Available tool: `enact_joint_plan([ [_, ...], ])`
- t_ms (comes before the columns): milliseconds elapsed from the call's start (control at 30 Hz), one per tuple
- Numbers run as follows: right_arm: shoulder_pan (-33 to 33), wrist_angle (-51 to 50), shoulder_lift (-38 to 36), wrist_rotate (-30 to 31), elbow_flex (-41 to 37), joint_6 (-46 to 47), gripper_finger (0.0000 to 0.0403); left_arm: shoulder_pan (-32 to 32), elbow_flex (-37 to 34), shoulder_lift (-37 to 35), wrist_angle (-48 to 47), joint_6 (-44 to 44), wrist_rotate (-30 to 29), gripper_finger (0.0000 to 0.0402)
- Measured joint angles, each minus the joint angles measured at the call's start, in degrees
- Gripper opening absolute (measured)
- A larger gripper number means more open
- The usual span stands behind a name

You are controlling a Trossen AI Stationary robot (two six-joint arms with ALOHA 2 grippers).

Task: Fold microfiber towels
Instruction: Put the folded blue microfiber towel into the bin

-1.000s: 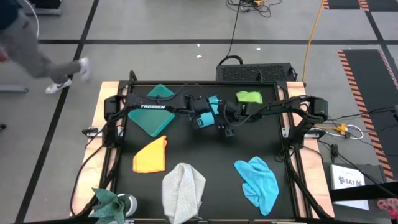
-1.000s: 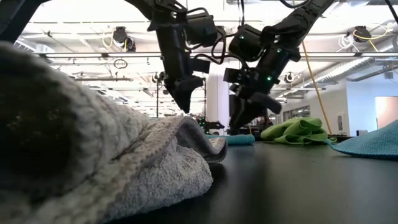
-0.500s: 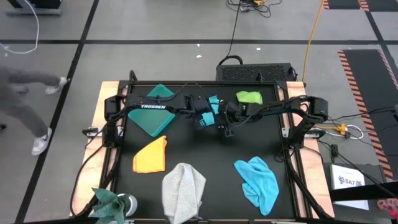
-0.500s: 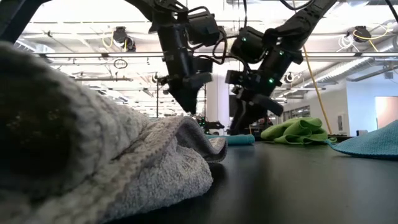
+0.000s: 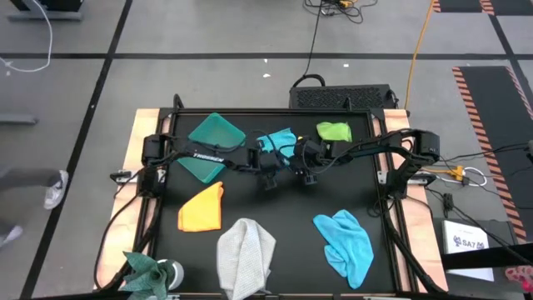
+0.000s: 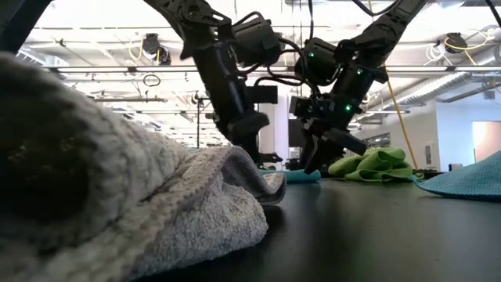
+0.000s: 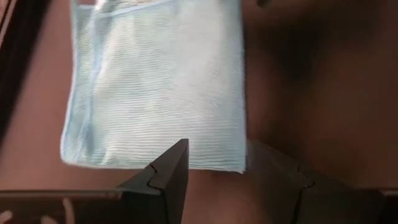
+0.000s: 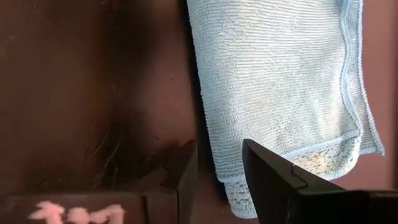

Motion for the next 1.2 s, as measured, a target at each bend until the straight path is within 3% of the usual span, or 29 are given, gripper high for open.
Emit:
enact_joint_plan([
  [167,-0.02,-0.12,-0.05,1.61,0.0,0.34,0.0119,-1.13,-2.69,0.0,6.59,6.15,-2.98,0.0166],
  [433,1.44,-0.6,-2.58,3.06,0.0,1.05,0.0119,-1.26,-3.2,-0.02,7.22,8.08,-4.04,0.0166],
  [967,1.44,4.93,-2.47,2.95,-4.68,0.43,0.0118,-0.54,-3.2,-0.04,7.59,8.86,-3.55,0.0166],
  [1200,1.42,7.11,-2.47,3.0,-4.68,-1.99,0.0118,-0.61,-3.16,0.78,7.63,5.37,-3.56,0.0166],
])
